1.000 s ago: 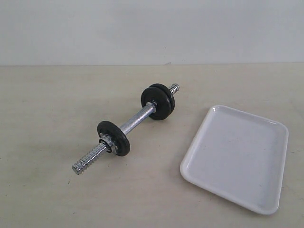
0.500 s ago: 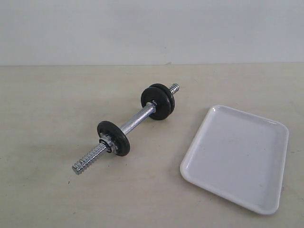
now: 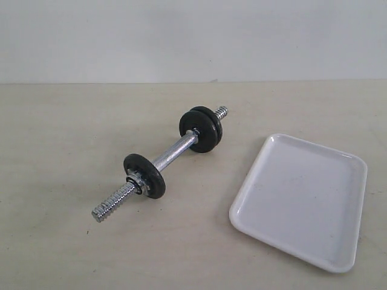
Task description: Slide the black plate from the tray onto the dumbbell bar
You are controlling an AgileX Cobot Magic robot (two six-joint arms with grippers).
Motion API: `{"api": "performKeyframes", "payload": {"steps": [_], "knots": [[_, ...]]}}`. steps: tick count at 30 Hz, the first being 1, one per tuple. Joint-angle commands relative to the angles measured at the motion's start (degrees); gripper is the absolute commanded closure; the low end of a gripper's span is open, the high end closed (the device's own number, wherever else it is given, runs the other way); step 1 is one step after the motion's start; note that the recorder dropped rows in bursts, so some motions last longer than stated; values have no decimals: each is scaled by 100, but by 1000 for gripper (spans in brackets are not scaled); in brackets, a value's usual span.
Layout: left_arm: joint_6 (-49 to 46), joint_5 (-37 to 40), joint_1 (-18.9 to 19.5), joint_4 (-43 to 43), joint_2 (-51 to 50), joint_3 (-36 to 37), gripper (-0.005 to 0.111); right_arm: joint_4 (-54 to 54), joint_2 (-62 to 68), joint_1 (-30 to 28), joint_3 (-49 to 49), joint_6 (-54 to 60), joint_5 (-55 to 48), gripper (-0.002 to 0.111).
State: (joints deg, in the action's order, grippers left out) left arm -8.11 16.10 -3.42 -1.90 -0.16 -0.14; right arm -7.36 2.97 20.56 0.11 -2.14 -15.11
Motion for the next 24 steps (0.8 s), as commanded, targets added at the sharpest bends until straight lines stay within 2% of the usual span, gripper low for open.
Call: {"api": "performKeyframes", "payload": {"steps": [1,24], "knots": [[-16,-15,23,16,16,14,102,0,-106,-5,-11,-29,-336,108],[-16,0,23,16,16,14,102,43,-297,6,-11,-29,-492,108]]}}
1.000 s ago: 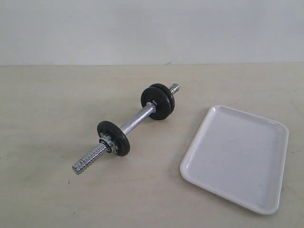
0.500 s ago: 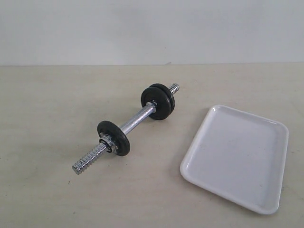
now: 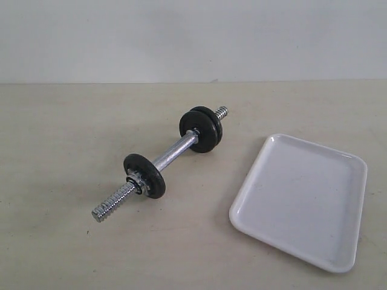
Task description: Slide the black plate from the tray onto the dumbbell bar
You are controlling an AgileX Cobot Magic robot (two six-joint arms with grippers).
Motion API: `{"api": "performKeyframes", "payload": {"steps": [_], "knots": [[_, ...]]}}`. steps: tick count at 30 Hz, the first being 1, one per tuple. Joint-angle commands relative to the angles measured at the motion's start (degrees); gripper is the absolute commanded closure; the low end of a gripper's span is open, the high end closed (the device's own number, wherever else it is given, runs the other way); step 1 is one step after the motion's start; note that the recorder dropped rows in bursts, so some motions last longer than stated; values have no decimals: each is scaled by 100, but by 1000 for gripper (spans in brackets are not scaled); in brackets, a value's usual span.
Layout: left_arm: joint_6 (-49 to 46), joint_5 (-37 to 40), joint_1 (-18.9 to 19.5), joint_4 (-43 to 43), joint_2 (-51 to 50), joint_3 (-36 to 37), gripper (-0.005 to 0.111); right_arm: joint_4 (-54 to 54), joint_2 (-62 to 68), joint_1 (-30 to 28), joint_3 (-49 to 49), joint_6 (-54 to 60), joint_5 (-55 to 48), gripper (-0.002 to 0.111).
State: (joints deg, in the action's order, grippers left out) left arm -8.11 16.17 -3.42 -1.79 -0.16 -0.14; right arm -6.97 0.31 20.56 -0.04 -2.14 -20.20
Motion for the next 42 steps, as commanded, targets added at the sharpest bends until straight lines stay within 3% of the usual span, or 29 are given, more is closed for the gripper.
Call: {"api": "performKeyframes", "payload": {"steps": [1,15,26,42], "knots": [[-16,-7,23,5,16,14,102,4,-31,6,4,-29,18,108],[-16,-31,57,5,16,14,102,4,-31,6,4,-29,18,108],[-16,-8,504,5,16,14,102,4,-31,6,4,-29,18,108],[-16,-8,504,5,16,14,102,4,-31,6,4,-29,18,108]]}}
